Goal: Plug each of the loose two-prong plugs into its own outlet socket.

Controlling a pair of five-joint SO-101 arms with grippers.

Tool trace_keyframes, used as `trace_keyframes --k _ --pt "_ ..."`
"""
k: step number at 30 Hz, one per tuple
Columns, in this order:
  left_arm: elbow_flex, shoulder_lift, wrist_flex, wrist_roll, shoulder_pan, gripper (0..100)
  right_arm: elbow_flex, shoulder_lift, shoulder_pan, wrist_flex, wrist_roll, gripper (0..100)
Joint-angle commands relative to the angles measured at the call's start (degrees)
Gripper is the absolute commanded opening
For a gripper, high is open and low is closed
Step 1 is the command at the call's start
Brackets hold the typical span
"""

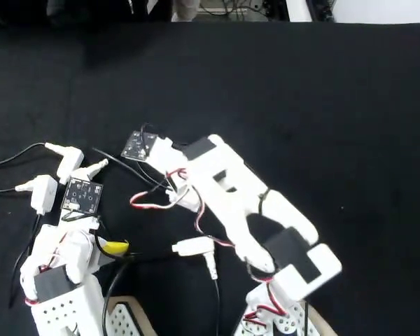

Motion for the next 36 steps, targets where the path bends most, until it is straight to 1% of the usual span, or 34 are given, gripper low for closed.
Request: trace_keyframes --k 1,7,10,12,16,20,22,25,27,30,33,35,36 --pt "-0.1 -0.1 0.6 -0.4 -0.5 49 -3.7 3.7 2.8 2.8 1.4 1.9" --pt "-0.1 -0.1 0.6 -0.4 -0.2 49 -8.2 3.6 3.1 7.5 1.4 1.2" --pt "-0.1 -0.1 0.6 -0.4 -0.3 49 -8.2 0.0 3.1 7.7 1.0 1.2" --pt "-0.1 -0.1 0.6 -0.4 -0.5 49 -6.8 -4.3 3.3 6.5 -1.8 1.2" --pt "-0.1 -0.1 0.6 -0.4 -0.5 49 3.2 -16.0 3.3 -4.5 -8.6 1.2" --pt "-0.1 -0.1 0.6 -0.4 -0.5 49 19.5 -30.8 3.2 -19.4 -11.4 1.2" --pt "-0.1 -0.1 0.6 -0.4 -0.5 49 26.9 -38.1 3.3 -25.1 -12.0 1.2" --pt "-0.1 -0.1 0.6 -0.4 -0.5 49 34.4 -47.7 3.3 -29.9 -12.6 1.5" --pt "-0.1 -0.1 0.6 -0.4 -0.5 49 37.3 -52.6 3.3 -31.3 -14.2 1.5" --pt "-0.1 -0.1 0.6 -0.4 -0.5 49 40.2 -56.6 3.2 -32.0 -19.1 1.5" --pt "-0.1 -0.1 0.6 -0.4 -0.4 49 41.4 -56.9 3.3 -31.6 -24.3 1.4" --pt "-0.1 -0.1 0.6 -0.4 -0.4 49 42.5 -56.9 3.7 -31.6 -30.3 1.4" --pt "-0.1 -0.1 0.6 -0.4 -0.3 49 43.3 -56.9 4.2 -31.8 -34.6 1.4"
